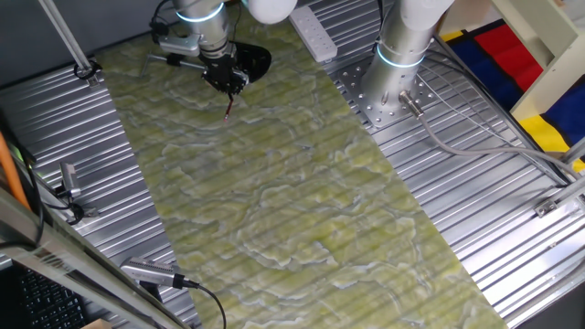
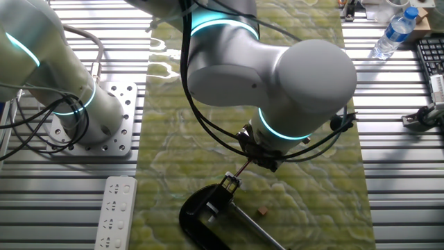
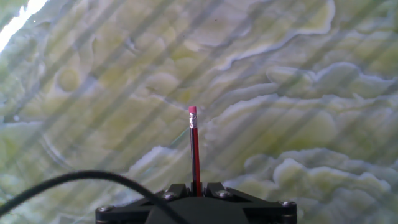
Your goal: Insert the pencil into the pencil sharpener
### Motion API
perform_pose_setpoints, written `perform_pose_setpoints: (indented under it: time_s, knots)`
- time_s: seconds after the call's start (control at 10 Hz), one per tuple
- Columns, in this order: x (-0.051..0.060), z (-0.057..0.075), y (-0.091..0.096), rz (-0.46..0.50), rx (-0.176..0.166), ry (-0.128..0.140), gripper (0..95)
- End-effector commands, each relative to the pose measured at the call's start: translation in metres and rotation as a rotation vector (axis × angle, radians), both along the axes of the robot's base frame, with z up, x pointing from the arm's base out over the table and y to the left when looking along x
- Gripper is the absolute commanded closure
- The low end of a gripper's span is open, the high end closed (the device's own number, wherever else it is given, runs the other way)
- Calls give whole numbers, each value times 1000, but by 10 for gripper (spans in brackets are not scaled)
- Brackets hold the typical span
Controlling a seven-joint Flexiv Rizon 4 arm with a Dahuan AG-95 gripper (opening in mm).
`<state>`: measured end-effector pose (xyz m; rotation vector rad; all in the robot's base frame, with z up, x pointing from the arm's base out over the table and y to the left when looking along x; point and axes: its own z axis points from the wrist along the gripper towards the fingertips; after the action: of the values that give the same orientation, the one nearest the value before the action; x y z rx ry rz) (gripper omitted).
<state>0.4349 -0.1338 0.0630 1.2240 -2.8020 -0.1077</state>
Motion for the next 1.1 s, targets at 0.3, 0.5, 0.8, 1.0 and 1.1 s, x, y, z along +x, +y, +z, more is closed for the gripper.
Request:
perform_pose_setpoints:
  time_s: [0.3,0.5,0.8,1.0,1.1]
  knots:
    - [0,0,0,10,5,-1,950]
    - [0,0,0,44,10,-9,950]
    - [0,0,0,64,13,-14,950]
    - [-2,1,0,81,14,-15,950]
    - [-5,1,-1,88,16,-16,950]
